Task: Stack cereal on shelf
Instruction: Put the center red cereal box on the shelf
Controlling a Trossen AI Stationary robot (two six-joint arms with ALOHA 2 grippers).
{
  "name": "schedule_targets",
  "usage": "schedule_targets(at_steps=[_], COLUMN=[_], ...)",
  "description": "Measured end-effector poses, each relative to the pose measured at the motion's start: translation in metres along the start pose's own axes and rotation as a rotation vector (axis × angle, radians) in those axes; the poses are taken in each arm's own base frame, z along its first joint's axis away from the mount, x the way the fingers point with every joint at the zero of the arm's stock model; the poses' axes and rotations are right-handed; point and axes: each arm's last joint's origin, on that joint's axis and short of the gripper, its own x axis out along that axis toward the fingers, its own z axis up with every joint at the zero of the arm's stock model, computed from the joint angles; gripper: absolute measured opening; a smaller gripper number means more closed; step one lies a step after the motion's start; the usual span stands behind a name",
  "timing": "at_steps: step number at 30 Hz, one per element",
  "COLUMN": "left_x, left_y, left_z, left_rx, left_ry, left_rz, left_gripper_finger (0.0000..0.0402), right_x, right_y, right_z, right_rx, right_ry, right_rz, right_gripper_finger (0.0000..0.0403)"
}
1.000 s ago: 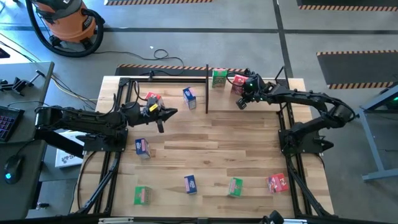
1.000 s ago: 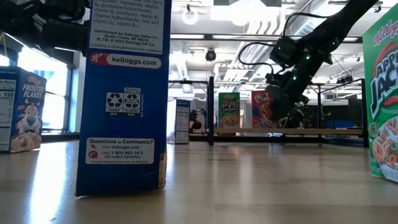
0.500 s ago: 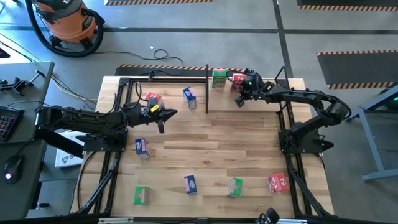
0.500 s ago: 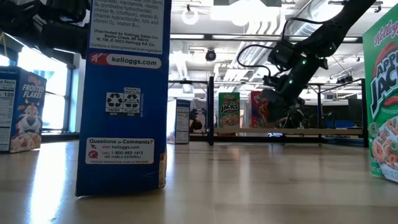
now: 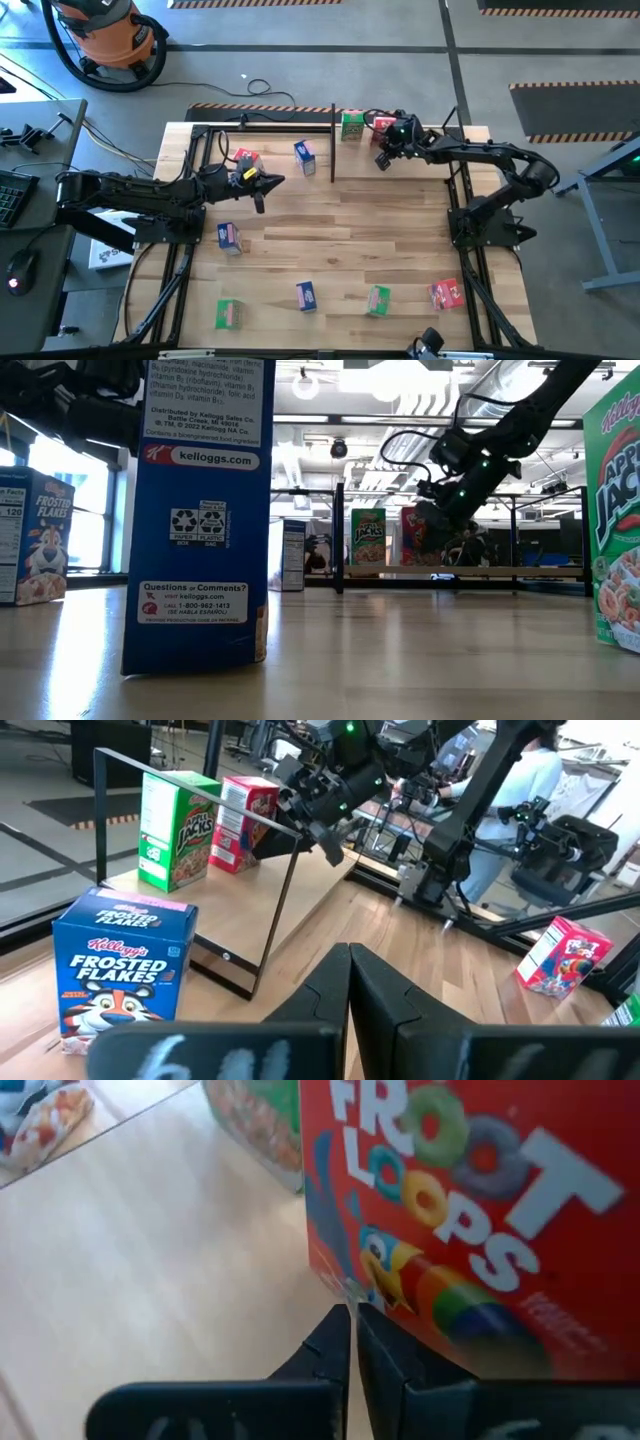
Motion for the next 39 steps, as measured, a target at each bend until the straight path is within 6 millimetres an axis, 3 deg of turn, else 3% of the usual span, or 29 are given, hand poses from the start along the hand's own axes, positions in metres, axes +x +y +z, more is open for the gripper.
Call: schedule_targets(at_steps=[16,39], left_x=[0.0,0.0], left_y=[0.0,0.003], left_z=[0.0,-0.008], left_rx=[0.001,0.004], left_ry=[0.001,0.086], left_rz=[0.0,0.028], left_gripper_finger=[0.0,0.0], right_x=[0.008,0.007], right_y=[-0.011,-0.01], right_z=[-0.001,0.009], right_rx=[0.015,0.009], right_ry=[-0.01,-0.112], right_rz=[-0.028,0.018], right_gripper_finger=[0.0006,0.0006])
